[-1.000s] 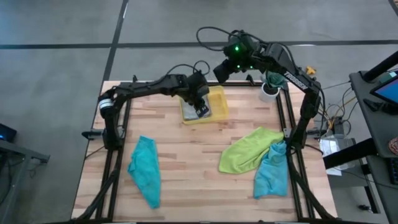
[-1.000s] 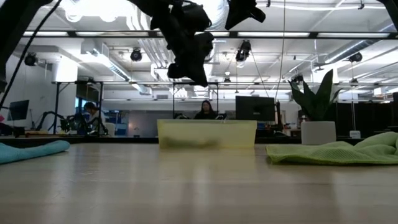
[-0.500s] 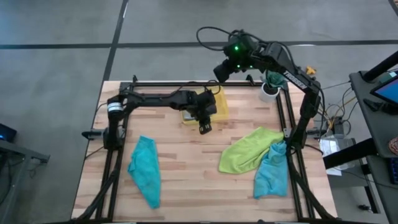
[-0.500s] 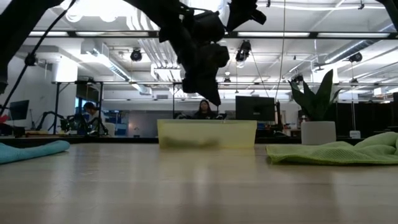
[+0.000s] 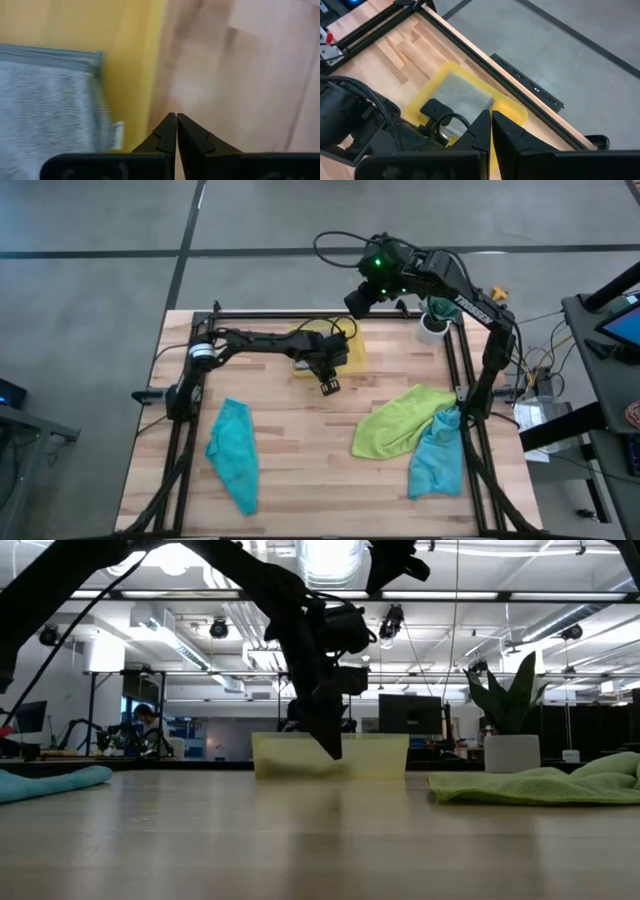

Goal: Fold microfiber towels
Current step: Fold the blue microfiber cloth

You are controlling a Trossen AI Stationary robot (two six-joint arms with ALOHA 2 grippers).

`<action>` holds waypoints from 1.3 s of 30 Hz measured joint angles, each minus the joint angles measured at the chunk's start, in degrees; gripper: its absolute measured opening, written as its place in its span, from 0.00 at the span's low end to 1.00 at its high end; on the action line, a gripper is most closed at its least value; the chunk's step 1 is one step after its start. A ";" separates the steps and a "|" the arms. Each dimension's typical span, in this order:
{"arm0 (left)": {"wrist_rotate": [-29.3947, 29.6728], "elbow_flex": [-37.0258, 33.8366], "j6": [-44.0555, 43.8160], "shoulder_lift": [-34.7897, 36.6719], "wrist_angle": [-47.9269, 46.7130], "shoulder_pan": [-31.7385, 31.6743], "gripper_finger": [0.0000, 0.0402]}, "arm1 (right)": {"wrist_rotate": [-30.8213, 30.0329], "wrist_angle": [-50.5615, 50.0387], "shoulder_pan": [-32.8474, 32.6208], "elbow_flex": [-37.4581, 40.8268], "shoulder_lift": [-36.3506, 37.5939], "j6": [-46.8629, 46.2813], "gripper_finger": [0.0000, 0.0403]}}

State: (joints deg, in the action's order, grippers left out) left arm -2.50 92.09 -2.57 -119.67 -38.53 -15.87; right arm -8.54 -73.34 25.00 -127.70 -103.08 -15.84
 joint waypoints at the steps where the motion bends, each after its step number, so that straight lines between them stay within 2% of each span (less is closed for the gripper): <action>1: 1.25 0.00 0.01 0.12 -0.01 -0.15 0.00 | 0.00 0.00 0.02 0.00 0.08 0.00 0.03; 9: 5.84 0.00 0.57 0.45 -3.43 -3.06 0.00 | -0.02 0.19 0.02 0.00 0.28 0.28 0.03; 16: 6.78 0.17 4.78 0.46 -4.91 -4.95 0.00 | -0.04 0.24 0.02 0.00 0.28 0.44 0.03; 25: 7.19 2.28 4.43 0.70 -6.60 -5.40 0.00 | -0.04 0.29 0.02 0.00 0.28 0.96 0.03; 39: 7.01 2.86 1.33 9.98 -9.00 -2.98 0.00 | -0.37 1.25 0.04 0.00 3.78 2.77 0.03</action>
State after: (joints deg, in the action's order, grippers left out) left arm 4.51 94.96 -1.24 -109.69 -47.54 -18.84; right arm -8.90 -72.09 25.04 -127.70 -99.30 -13.06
